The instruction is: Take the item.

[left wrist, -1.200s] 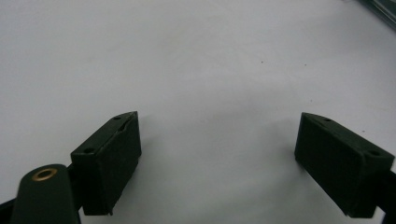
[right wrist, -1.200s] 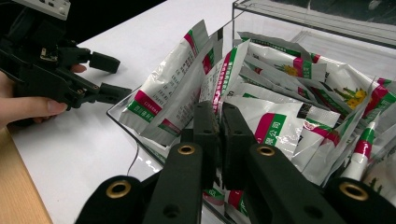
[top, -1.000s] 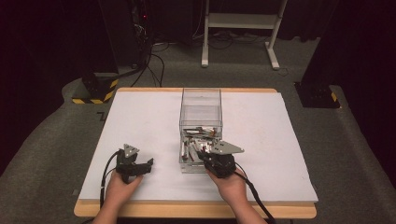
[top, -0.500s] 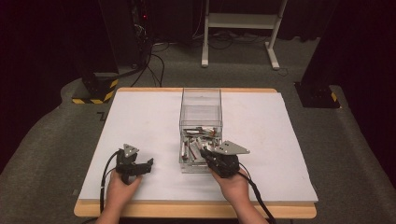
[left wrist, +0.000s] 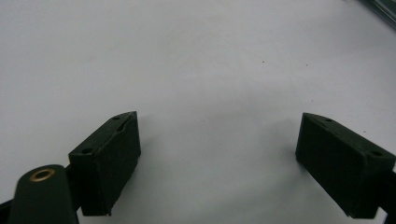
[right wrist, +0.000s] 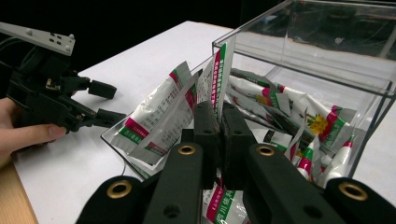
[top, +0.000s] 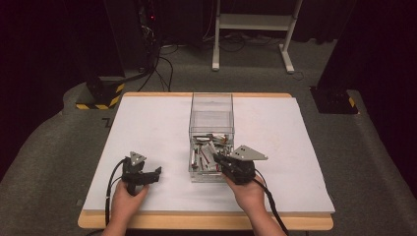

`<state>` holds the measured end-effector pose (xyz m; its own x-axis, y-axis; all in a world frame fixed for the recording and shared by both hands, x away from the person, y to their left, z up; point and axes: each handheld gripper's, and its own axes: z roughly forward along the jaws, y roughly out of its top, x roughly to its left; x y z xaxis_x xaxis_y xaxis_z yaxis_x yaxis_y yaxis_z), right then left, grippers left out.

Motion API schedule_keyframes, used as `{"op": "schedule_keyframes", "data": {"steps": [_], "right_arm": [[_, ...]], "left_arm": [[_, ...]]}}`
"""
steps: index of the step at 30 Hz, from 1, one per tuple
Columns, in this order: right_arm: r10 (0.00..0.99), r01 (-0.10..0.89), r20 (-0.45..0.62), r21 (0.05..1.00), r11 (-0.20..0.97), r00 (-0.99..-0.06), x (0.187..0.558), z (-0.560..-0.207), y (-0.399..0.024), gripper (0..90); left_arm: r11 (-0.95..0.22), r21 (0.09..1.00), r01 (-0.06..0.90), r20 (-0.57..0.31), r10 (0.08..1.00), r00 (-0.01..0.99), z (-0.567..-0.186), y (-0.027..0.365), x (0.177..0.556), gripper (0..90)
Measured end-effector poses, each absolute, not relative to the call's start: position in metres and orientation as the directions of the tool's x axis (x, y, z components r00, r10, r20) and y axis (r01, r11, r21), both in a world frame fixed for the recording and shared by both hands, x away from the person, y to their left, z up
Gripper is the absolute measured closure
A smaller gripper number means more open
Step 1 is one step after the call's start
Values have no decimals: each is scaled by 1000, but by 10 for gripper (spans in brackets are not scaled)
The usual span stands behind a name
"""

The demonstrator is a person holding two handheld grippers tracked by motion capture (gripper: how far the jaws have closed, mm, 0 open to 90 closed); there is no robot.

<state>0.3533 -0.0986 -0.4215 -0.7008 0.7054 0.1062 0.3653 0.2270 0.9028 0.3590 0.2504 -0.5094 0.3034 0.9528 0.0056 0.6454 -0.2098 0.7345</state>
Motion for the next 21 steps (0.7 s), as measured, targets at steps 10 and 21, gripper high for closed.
{"op": "schedule_keyframes", "data": {"steps": [10,21], "right_arm": [[706,340,106,919,199,-701,353,-414,-104,878],[705,313,104,934,173,-702,351,-407,-109,878]], "left_arm": [[-210,734,645,6,953,304,-509,250,359,140],[-209,735,645,5,953,303,-509,250,359,140]]}}
